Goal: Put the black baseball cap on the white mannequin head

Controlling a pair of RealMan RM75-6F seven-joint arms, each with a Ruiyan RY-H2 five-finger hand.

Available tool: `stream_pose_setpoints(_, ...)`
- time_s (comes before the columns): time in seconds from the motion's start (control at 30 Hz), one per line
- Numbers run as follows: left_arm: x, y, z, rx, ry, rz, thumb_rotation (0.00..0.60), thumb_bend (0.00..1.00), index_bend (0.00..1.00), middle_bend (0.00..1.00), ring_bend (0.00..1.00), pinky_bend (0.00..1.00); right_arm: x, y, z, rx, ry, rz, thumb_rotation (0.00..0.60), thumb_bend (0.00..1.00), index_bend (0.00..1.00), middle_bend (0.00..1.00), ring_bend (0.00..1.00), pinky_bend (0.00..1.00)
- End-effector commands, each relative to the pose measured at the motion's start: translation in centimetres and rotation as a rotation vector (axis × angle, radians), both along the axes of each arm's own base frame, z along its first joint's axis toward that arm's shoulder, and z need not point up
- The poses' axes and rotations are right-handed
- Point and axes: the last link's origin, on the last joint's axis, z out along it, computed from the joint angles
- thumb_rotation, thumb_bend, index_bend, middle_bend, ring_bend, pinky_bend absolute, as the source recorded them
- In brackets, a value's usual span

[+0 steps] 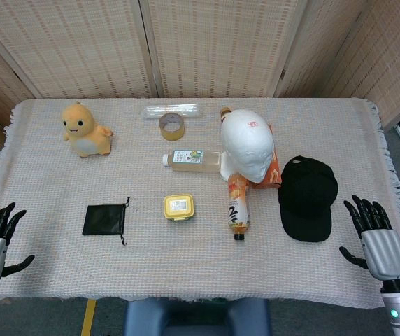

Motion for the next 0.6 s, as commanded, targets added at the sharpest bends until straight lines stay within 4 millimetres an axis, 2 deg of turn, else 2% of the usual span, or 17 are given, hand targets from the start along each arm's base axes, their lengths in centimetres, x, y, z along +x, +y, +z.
stream_pose_setpoints(0.03,0.0,0.0,-0.1,-0.003,0.001,0.005,0.600,0.19,0.14,0.00,0.00,0.12,-0.2,-0.2,-0.1,0.001,0.006,-0.008,0.600,0.13,0.00,0.00,0.00,0.00)
stream_pose_setpoints(0.13,0.1,0.0,-0.2,-0.010,-0.012,0.010,0.600,0.19,0.14,0.00,0.00,0.12,-0.5,-0.4,-0.7,0.012,0.015,-0.022,0.600,0.13,0.01,0.00,0.00,0.00)
stream_pose_setpoints(0.23,0.3,0.0,-0.1,-0.016,-0.041,0.007,0.600,0.19,0.14,0.00,0.00,0.12,-0.9,-0.2,-2.4,0.016,0.011,-0.016,0.600,0.13,0.07,0.00,0.00,0.00)
stream_pose_setpoints(0.4,0.6,0.0,0.0,-0.041,-0.087,-0.003,0.600,0.19,0.14,0.00,0.00,0.12,-2.1,1.0,-5.9,-0.012,0.006,0.048,0.600,0.13,0.24,0.00,0.00,0.00)
stream_pose_setpoints(0.6,0.4,-0.1,0.9,-0.068,-0.147,0.005,0.600,0.19,0.14,0.00,0.00,0.12,-3.7,1.0,-9.5,-0.059,-0.059,0.071,0.600,0.15,0.38,0.00,0.00,0.00)
